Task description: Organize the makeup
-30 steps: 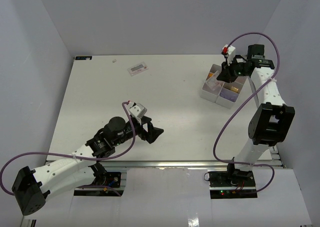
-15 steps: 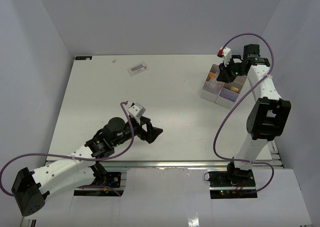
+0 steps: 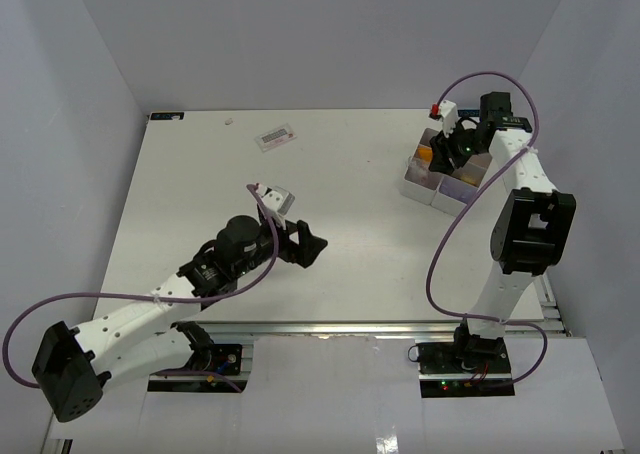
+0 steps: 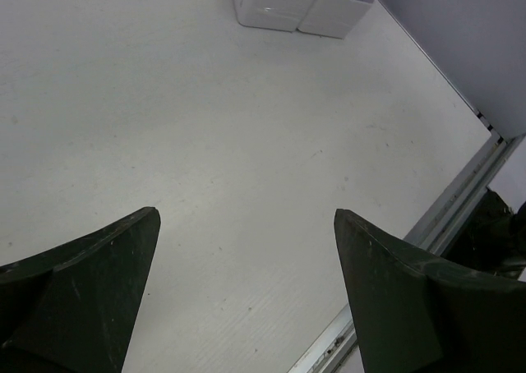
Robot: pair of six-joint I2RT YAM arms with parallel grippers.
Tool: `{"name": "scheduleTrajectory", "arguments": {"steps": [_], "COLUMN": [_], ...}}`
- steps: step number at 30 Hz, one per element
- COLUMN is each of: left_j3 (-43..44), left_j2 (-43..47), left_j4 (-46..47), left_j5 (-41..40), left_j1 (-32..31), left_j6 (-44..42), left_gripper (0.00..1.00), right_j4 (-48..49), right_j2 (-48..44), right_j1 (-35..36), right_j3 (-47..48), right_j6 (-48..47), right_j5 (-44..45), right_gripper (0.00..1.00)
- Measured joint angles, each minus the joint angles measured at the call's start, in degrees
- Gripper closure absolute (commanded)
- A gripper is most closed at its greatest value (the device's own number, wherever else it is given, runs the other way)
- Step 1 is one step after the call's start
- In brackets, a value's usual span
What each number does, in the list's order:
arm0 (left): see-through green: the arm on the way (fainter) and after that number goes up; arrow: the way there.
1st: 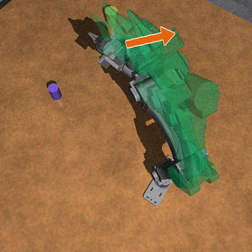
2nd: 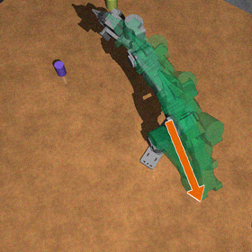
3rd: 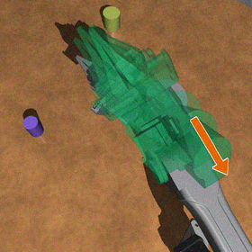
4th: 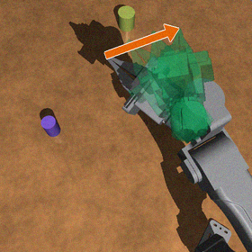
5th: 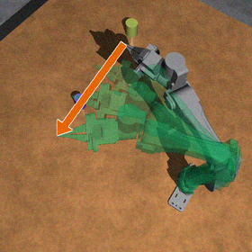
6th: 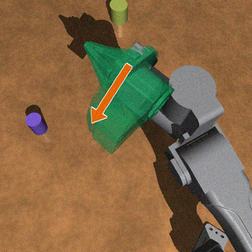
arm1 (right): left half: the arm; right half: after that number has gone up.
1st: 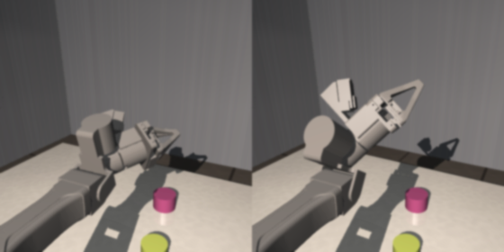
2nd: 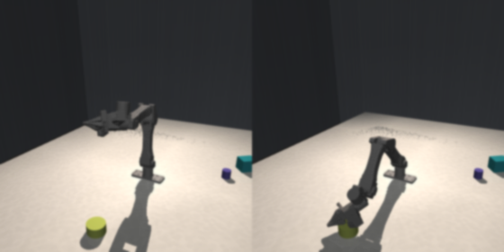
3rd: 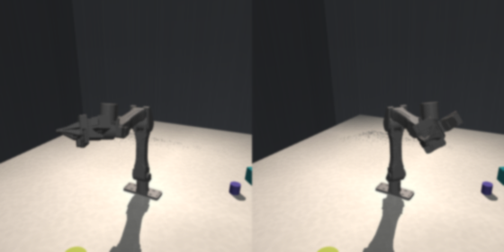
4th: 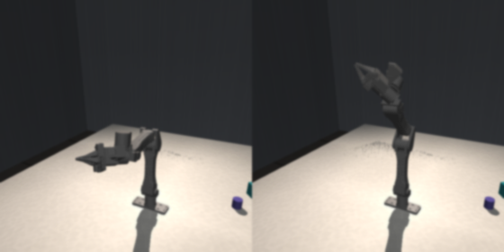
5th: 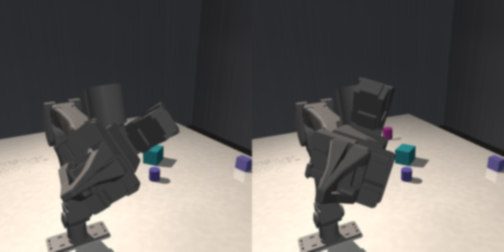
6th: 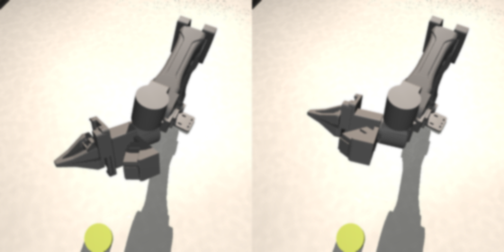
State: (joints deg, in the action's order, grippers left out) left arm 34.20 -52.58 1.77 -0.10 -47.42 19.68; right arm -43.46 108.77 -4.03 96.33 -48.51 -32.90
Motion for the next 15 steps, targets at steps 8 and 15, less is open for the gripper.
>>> {"name": "scheduleTrajectory", "arguments": {"steps": [8,15], "left_j3": [11.76,31.1], "left_j2": [-12.35,-35.58], "left_j4": [-4.12,-9.03], "left_j5": [6.42,13.34], "left_j1": [12.22,23.37], "left_j6": [2.64,-3.41], "left_gripper": [0.02,0.02], "right_j4": [2.14,7.13], "right_j2": [-6.27,-32.48], "right_j1": [-0.02,-0.31], "right_j3": [-1.43,-22.9], "right_j6": [5.83,11.91], "right_j5": [0.69,-18.03], "right_gripper": [0.27,0.21]}}
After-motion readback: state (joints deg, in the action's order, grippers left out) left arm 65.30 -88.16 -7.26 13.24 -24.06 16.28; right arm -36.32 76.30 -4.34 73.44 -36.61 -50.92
